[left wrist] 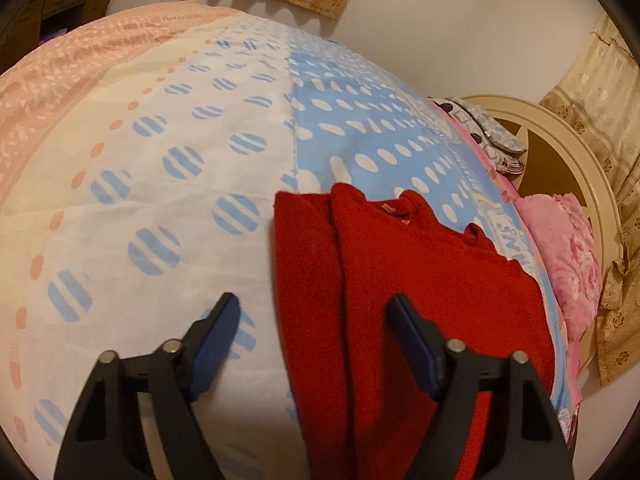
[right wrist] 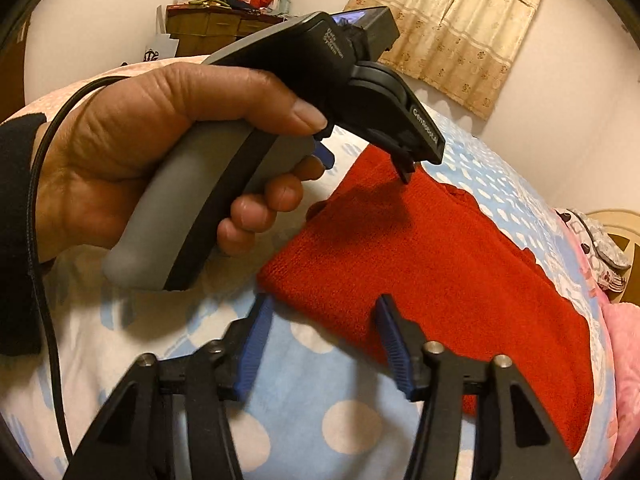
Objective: Fold small clothes
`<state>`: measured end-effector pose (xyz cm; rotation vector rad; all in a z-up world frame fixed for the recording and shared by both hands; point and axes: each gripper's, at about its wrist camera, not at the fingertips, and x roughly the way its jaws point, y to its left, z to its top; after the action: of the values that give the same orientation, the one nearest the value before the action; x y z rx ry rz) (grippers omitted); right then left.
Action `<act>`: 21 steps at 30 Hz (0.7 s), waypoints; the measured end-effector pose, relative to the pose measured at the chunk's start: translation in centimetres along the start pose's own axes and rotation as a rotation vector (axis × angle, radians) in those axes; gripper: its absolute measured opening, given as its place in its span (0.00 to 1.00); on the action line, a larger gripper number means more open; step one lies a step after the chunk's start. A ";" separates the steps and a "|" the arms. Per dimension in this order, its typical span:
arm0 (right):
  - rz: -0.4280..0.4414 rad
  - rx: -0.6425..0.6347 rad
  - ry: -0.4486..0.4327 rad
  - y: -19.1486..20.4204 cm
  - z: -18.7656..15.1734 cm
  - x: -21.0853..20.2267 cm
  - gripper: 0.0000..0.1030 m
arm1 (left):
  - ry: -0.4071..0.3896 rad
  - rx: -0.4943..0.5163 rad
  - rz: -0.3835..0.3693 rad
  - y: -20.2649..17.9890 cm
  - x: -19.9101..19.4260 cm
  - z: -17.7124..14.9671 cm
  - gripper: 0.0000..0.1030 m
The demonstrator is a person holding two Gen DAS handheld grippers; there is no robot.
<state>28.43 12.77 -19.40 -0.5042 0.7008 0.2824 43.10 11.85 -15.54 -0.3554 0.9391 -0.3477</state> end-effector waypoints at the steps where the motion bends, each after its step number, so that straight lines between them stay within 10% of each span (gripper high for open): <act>1: -0.001 -0.001 0.003 0.1 0.0 0.1 0.35 | 0.002 0.001 0.002 0.0 0.1 0.1 0.53; 5: 0.009 0.027 0.011 -0.4 0.1 0.2 0.09 | 0.042 -0.048 -0.099 0.5 0.8 0.3 0.15; 21: 0.056 0.118 -0.055 -4.4 -0.7 -3.0 0.06 | 0.049 -0.147 -0.129 -0.5 -0.1 1.7 0.11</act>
<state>27.62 8.49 -16.29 -0.3638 0.6748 0.3045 44.36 11.67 -14.38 -0.5455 0.9948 -0.4076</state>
